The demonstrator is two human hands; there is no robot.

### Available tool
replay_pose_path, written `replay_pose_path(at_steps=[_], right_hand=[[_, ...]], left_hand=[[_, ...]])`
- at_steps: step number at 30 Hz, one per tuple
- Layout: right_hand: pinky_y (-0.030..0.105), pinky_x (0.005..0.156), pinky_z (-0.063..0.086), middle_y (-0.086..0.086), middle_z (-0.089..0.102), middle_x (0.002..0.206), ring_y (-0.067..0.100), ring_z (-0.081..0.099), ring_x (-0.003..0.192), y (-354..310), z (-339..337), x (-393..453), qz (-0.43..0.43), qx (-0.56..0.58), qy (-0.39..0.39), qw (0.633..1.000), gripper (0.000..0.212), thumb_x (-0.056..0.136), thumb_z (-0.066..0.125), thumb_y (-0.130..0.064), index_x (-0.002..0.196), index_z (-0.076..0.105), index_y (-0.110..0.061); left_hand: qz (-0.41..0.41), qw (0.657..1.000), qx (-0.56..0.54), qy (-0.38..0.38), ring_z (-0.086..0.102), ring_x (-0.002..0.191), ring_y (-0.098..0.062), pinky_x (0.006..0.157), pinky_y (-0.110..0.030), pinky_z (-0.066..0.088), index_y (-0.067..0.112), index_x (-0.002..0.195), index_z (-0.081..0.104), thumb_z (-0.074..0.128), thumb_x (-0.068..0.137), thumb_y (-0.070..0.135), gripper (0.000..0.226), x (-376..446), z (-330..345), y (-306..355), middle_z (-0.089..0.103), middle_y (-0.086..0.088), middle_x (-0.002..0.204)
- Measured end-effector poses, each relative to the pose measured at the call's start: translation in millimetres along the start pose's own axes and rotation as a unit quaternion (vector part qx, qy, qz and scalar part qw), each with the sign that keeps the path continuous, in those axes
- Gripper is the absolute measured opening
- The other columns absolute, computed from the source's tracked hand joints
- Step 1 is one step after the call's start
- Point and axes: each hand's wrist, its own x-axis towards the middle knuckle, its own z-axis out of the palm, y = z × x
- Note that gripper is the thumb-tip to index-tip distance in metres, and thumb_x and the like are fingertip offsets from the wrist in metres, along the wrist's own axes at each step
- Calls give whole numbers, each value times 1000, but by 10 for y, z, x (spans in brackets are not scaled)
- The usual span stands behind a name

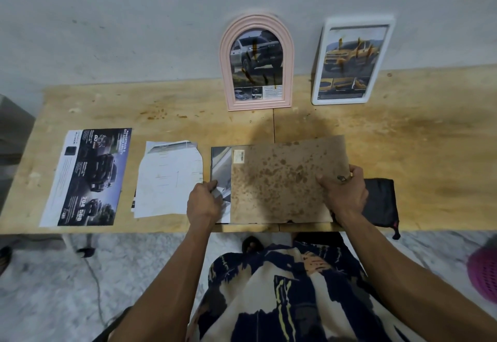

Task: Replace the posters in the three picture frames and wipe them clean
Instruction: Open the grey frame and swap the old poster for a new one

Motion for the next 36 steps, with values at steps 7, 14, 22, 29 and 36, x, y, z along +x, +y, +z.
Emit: replay_pose_path(at_steps=[7,14,22,29,36], right_hand=[[40,76,53,4,61,103,26,59,93,-18,5,17,12,-7,-10,1000,62,70,85,-38,118,50,-19],[42,80,54,9,57,118,29,58,105,-30,201,-9,0,-55,-46,997,73,70,80,-45,128,50,-13],[44,93,44,13,37,133,33,39,122,-121,304,-17,19,-155,-72,985,76,76,74,-49,133,48,-6],[48,92,42,8,32,134,30,33,122,-136,447,-128,-10,-213,-83,973,82,76,67,-55,138,40,-10],[47,97,39,9,22,146,32,25,129,-81,371,-59,-129,-265,-119,948,80,82,63,-48,144,26,-14]], left_hand=[[11,1000,-4,1,64,109,-34,82,-34,49,16,134,62,69,85,14,49,-14,-12,14,69,-14,122],[30,999,14,-16,62,110,-35,76,-27,40,14,138,58,63,87,14,52,-54,-55,29,66,-15,124],[33,999,25,22,64,100,-36,73,-30,42,15,123,66,52,96,15,31,-108,-68,97,71,-14,112],[42,997,63,18,64,89,-39,69,-39,49,13,130,58,42,99,16,35,-102,-91,174,70,-17,100],[29,994,91,-44,60,96,-30,77,-43,54,19,106,52,69,85,40,34,-78,-71,158,60,-7,111]])
